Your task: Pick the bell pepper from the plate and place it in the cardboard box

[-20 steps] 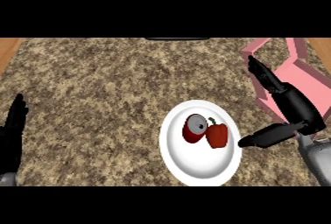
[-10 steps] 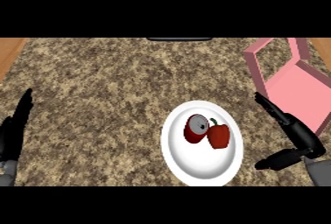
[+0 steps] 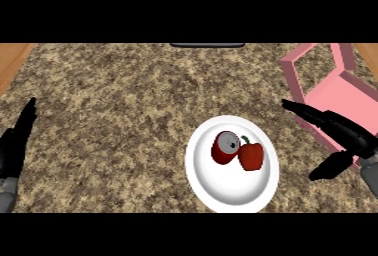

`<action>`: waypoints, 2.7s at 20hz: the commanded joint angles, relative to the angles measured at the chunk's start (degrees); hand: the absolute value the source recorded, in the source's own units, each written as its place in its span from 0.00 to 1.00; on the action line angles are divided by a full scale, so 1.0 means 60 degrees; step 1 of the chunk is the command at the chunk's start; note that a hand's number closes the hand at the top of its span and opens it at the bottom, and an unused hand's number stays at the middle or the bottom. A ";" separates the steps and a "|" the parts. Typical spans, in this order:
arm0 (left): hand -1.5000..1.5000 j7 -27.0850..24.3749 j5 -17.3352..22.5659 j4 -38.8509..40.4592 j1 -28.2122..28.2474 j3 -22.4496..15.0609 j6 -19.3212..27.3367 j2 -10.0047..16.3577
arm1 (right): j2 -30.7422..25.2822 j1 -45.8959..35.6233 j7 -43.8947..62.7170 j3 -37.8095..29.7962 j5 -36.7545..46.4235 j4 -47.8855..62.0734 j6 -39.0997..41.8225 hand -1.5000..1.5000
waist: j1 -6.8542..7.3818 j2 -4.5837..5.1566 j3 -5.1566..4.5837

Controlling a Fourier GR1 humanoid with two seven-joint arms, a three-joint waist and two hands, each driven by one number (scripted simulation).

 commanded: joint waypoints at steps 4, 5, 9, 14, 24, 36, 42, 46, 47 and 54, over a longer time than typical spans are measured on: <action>0.50 0.0152 -0.0274 0.0114 -0.0211 -0.0145 0.0057 -0.0340 | 0.0166 -0.1020 0.2579 0.1449 0.1557 -0.0796 0.1333 0.00 | -0.0043 -0.0018 -0.0004; 0.50 -0.0022 -0.0448 0.0191 -0.0079 -0.0160 0.0277 -0.0510 | -0.0180 -0.1238 0.2387 0.1237 0.1476 -0.0608 0.1864 0.00 | -0.0029 -0.0010 0.0001; 0.50 -0.0257 -0.0299 0.0611 -0.0397 0.0126 -0.0312 -0.0385 | 0.1219 -0.2117 0.3284 0.1611 0.1922 0.0231 0.2439 0.00 | 0.0047 0.0023 0.0007; 0.50 0.0010 -0.0469 0.0155 -0.0098 0.0621 -0.0539 -0.0196 | 0.1328 -0.1513 0.4250 0.1231 0.2402 -0.1102 0.3028 0.00 | -0.0070 -0.0027 0.0009; 0.50 -0.0214 -0.1065 0.0116 0.0104 0.1061 -0.0884 -0.0841 | 0.2541 -0.1490 0.3894 0.0607 0.3859 -0.0539 0.3425 0.00 | -0.0036 -0.0012 0.0011; 0.50 0.0434 -0.1613 -0.0066 -0.0288 0.1426 -0.1154 -0.1153 | 0.3285 -0.0248 0.3624 0.0282 0.4009 -0.2504 0.4226 0.00 | -0.0096 -0.0020 0.0011; 0.50 -0.0009 -0.1770 0.0032 -0.0204 0.1622 -0.1144 -0.1360 | 0.3835 -0.1111 0.4699 0.0502 0.4773 -0.1978 0.5124 0.00 | -0.0019 -0.0008 0.0008; 0.50 -0.0578 -0.1598 0.0507 -0.0059 0.2038 -0.1483 -0.1312 | 0.4255 -0.0684 0.5143 0.0538 0.5258 -0.1964 0.4992 0.00 | -0.0050 -0.0009 0.0008; 0.50 -0.0524 -0.2022 0.0631 -0.0237 0.1590 -0.1111 -0.1779 | 0.4178 -0.0681 0.4345 0.0698 0.5679 -0.0770 0.4002 0.00 | -0.0032 0.0009 0.0011; 0.50 -0.0284 -0.2036 -0.0141 0.0198 0.1834 -0.1487 -0.1606 | 0.4507 -0.0519 0.3919 0.0947 0.6812 -0.0616 0.2116 1.00 | 0.0005 0.0005 0.0015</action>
